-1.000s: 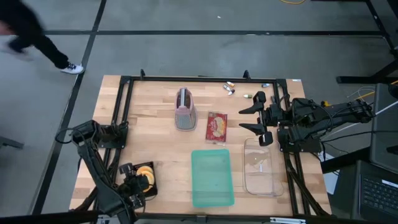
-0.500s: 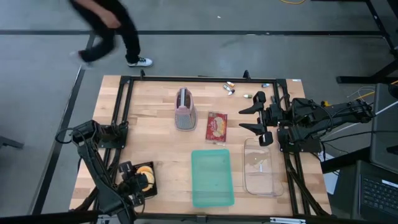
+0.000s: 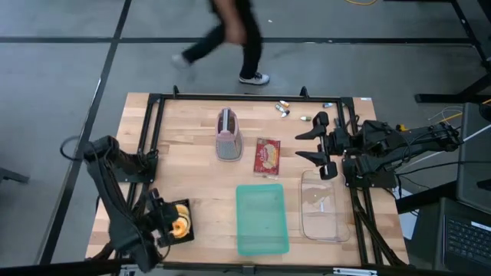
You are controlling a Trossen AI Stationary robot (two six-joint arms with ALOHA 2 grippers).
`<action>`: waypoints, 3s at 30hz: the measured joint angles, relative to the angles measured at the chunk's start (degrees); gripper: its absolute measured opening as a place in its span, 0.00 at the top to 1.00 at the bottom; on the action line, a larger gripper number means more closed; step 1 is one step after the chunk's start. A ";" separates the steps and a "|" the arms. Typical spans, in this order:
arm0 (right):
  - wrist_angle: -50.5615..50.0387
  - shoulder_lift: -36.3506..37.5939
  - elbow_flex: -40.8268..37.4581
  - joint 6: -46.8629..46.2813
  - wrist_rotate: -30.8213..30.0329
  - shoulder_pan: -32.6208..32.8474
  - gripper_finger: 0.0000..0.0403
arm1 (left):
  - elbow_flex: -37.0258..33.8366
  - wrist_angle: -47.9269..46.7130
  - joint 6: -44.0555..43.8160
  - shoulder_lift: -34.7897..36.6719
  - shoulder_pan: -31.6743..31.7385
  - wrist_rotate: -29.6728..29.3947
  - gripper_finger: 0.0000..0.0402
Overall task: Pick & Place Food Item
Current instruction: Put the red popcorn bag into the blue bin
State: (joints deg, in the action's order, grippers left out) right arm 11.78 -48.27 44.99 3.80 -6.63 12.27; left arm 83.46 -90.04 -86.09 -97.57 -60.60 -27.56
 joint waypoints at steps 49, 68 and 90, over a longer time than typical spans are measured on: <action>-14.63 -4.32 0.00 -0.84 -31.94 -1.95 0.47 | -32.68 103.31 75.52 10.59 48.36 -3.13 0.52; -24.45 -9.97 0.00 -17.67 -34.53 -1.95 0.47 | -32.41 108.88 63.71 0.27 54.48 1.54 0.52; -24.22 -9.79 0.00 -15.90 -31.89 -1.95 0.47 | -29.31 108.61 54.32 -0.70 49.44 5.83 0.52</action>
State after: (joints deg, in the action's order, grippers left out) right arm -12.43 -58.06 44.99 -12.10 -38.52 10.33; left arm 54.15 18.57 -31.77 -98.27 -11.16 -21.73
